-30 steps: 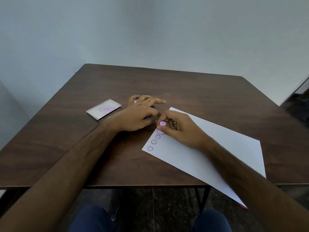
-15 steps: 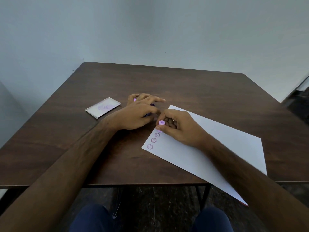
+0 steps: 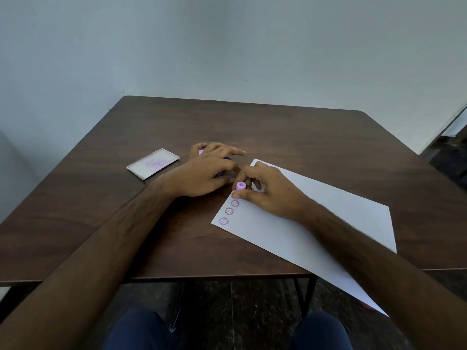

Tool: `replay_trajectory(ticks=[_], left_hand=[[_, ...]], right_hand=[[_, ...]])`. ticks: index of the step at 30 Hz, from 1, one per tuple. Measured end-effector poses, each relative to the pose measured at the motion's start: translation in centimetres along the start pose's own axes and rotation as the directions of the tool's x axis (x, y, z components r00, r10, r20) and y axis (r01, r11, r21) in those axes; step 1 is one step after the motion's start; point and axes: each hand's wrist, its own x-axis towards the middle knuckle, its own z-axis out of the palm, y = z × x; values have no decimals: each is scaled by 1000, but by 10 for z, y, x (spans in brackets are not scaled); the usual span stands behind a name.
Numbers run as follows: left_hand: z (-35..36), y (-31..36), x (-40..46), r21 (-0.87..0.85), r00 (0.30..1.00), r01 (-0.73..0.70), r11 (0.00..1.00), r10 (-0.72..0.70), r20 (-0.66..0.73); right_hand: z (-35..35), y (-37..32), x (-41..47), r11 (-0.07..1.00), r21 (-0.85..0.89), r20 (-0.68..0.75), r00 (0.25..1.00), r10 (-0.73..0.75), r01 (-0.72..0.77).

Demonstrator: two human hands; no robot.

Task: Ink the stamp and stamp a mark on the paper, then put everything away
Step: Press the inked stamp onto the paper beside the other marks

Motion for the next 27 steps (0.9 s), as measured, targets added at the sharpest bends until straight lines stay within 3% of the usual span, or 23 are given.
replay_trajectory(ticks=[27], left_hand=[[3,-4,-1,-14,1000,-4,1000,4,-3]], right_hand=[[1,6,0,1000,19,8,1000,16,-16]])
